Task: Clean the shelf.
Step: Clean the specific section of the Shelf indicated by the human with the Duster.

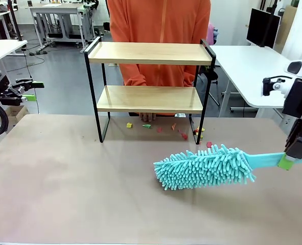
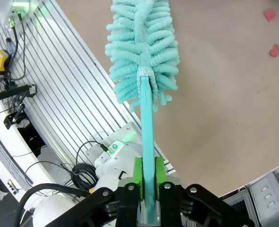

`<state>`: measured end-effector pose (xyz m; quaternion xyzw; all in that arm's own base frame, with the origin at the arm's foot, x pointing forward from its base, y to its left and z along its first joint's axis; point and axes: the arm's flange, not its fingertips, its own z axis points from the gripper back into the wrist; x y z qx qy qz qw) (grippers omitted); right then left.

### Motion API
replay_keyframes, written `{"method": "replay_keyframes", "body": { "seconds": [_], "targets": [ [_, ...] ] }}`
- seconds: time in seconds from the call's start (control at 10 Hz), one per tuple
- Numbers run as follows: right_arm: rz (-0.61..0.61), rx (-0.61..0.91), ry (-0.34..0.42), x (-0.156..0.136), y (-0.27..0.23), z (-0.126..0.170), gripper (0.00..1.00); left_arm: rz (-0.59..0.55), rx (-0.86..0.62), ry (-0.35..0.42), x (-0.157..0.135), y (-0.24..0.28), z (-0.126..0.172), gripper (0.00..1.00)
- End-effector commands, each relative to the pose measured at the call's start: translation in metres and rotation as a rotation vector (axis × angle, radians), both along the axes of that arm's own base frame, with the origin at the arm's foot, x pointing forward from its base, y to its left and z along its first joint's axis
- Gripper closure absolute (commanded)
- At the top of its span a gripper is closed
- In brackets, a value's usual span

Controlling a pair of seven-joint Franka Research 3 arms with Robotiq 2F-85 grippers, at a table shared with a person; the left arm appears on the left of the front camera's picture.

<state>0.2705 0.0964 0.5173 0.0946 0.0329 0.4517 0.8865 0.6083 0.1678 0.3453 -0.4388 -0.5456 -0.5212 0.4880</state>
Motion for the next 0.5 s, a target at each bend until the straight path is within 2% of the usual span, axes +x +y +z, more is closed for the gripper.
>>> {"method": "replay_keyframes", "body": {
  "seconds": [0.0,0.4],
  "targets": [
    [-0.002,-0.001,-0.003,0.0024,0.0019,0.0042,0.87,-0.007,0.009,0.002,-0.0018,-0.0026,0.0023,0.00],
    [-0.002,-0.001,-0.003,0.0024,0.0019,0.0042,0.87,-0.007,0.009,0.002,-0.0018,-0.0026,0.0023,0.00]
  ]
}}
